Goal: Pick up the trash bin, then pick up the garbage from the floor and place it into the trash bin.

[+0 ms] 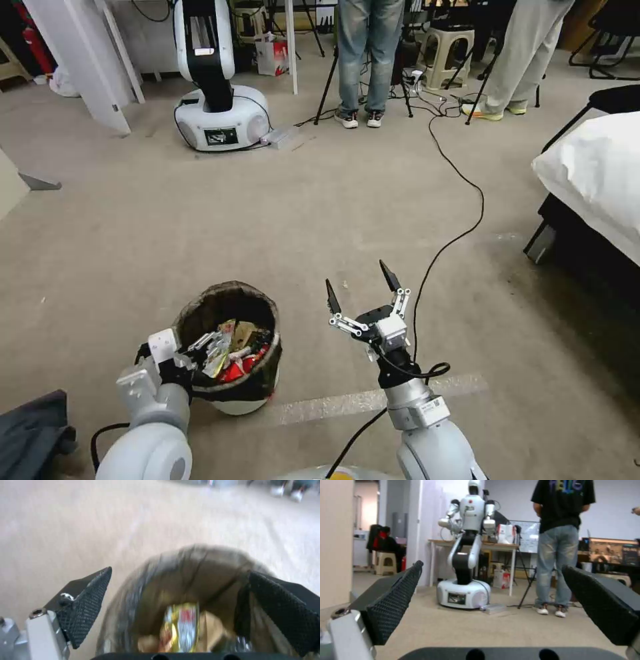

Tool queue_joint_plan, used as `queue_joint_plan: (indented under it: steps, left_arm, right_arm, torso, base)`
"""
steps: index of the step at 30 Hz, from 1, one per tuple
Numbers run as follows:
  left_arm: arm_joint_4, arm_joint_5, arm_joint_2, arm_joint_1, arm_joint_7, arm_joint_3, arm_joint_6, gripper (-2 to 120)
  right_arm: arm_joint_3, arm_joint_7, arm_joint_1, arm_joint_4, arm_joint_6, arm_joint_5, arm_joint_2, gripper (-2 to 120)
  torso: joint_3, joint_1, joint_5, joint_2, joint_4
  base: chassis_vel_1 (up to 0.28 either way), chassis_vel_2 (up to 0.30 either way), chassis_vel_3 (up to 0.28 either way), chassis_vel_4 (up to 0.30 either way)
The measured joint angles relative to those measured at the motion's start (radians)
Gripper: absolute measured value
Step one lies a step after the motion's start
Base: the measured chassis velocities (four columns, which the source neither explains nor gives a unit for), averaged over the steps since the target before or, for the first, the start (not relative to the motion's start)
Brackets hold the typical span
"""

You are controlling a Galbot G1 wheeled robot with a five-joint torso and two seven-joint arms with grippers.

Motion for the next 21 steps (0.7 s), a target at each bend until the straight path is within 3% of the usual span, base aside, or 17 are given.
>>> queue_joint_plan:
  steps: [1, 2, 3, 4, 6, 8, 9, 11, 17, 21]
  left_arm:
    - [0.014, 0.065, -0.002, 0.013, 0.031, -0.002, -0.068, 99]
    - [0.014, 0.065, -0.002, 0.013, 0.031, -0.002, -0.068, 99]
    - [0.026, 0.106, -0.004, 0.021, 0.051, -0.003, -0.115, 99]
    - [0.050, 0.189, -0.006, 0.037, 0.097, -0.004, -0.228, 100]
    - [0.059, 0.216, -0.007, 0.044, 0.116, -0.004, -0.271, 100]
    - [0.097, 0.308, -0.015, 0.083, 0.191, 0.005, -0.455, 100]
    - [0.097, 0.308, -0.015, 0.083, 0.191, 0.005, -0.455, 100]
    - [0.134, 0.360, -0.027, 0.102, 0.205, 0.013, -0.572, 100]
    - [0.182, 0.378, -0.030, 0.116, 0.206, 0.009, -0.697, 100]
    - [0.196, 0.382, -0.030, 0.121, 0.208, 0.012, -0.727, 100]
  right_arm:
    - [0.000, 0.013, 0.001, 0.001, -0.010, -0.004, 0.002, 100]
    - [0.000, 0.013, 0.001, 0.001, -0.010, -0.004, 0.002, 100]
    - [0.001, 0.023, 0.002, 0.001, -0.017, -0.009, 0.005, 100]
    - [0.002, 0.044, 0.002, 0.001, -0.033, -0.023, 0.010, 100]
    - [0.002, 0.053, 0.001, 0.001, -0.040, -0.030, 0.012, 100]
    - [0.002, 0.077, -0.006, 0.001, -0.060, -0.045, 0.023, 100]
    - [0.002, 0.077, -0.006, 0.001, -0.060, -0.045, 0.023, 100]
    - [0.000, 0.080, -0.011, -0.002, -0.065, -0.053, 0.032, 100]
    - [-0.002, 0.080, -0.018, -0.007, -0.066, -0.057, 0.040, 100]
    - [0.000, 0.079, -0.022, -0.008, -0.069, -0.058, 0.042, 100]
  torso:
    - [0.000, 0.000, -0.0001, 0.000, 0.0001]
    - [0.000, 0.000, -0.0001, 0.000, 0.0001]
    - [0.000, 0.000, -0.0001, 0.000, 0.0001]
    - [0.000, 0.000, -0.0001, 0.000, 0.0002]
    - [0.000, 0.000, -0.0001, 0.000, 0.0000]
    - [0.000, 0.000, -0.0001, 0.000, 0.0001]
    - [0.000, 0.000, -0.0001, 0.000, 0.0001]
    - [0.000, 0.000, -0.0003, 0.000, 0.0001]
    - [0.000, 0.000, 0.0000, 0.000, 0.0000]
    - [0.000, 0.000, -0.0001, 0.000, 0.0001]
  base:
    - [0.000, 0.000, 0.000, 0.000]
    - [0.000, 0.000, 0.000, 0.000]
    - [0.000, 0.000, 0.000, 0.000]
    - [0.000, 0.000, 0.000, 0.000]
    - [0.000, 0.000, 0.000, 0.000]
    - [0.000, 0.000, 0.000, 0.000]
    - [0.000, 0.000, 0.000, 0.000]
    - [0.000, 0.000, 0.000, 0.000]
    - [0.000, 0.000, 0.000, 0.000]
    - [0.000, 0.000, 0.000, 0.000]
